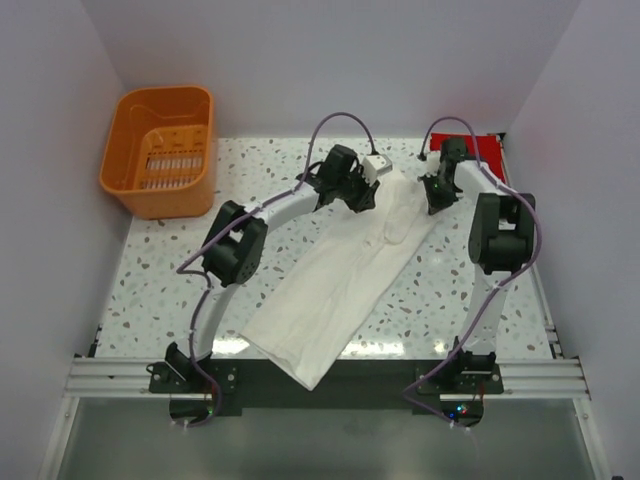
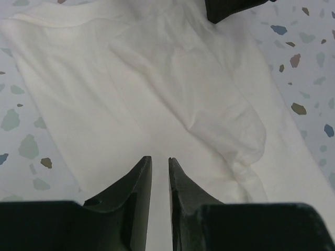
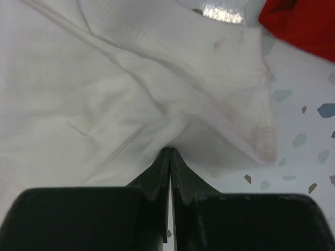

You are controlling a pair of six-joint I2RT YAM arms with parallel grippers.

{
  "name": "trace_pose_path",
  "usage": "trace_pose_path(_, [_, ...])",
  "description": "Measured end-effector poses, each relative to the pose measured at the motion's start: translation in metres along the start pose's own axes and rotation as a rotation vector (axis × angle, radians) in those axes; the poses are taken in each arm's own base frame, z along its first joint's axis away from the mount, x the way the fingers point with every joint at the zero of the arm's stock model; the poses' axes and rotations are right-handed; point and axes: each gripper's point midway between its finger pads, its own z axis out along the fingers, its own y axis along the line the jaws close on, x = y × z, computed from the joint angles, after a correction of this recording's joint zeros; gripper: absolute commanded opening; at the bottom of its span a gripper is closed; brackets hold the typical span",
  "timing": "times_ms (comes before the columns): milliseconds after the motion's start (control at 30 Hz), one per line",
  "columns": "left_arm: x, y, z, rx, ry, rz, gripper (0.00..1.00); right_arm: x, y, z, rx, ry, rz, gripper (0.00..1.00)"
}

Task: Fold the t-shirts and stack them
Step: Fold the tshirt

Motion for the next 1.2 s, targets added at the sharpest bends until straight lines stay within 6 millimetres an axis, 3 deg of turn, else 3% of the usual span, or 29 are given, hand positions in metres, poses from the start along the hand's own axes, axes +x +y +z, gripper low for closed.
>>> trace_pose_path(100, [0.007,0.010,0.014,-0.037,0.000,-0.038,0.20,-0.009,0.003,0.004,0.019,-0.016,-0.024,0.03])
trace_pose_path(267, [0.036,0.026,0.025,-0.101,0.053,-0.113,0.17,-0.021,0.019,0.009,0.042,-0.019,-0.092,0.03])
trace_pose_path(433, [0.062,0.052,0.016,-0.155,0.084,-0.221,0.14,-0.042,0.033,0.016,0.059,-0.041,-0.155,0.03])
trace_pose_path(600, [0.074,0.083,-0.009,-0.220,0.070,-0.338,0.14,-0.072,0.047,0.027,0.065,-0.085,-0.215,0.03])
trace_pose_path(833, [0.094,0.120,-0.049,-0.302,0.063,-0.471,0.18,-0.142,0.085,0.049,0.107,-0.218,-0.360,0.03])
trace_pose_path(1033, [0.100,0.123,-0.071,-0.323,0.056,-0.513,0.28,-0.192,0.112,0.063,0.177,-0.368,-0.482,0.13])
trace_pose_path(1200, [0.083,0.110,-0.096,-0.307,0.032,-0.435,0.39,-0.216,0.118,0.065,0.217,-0.465,-0.515,0.32])
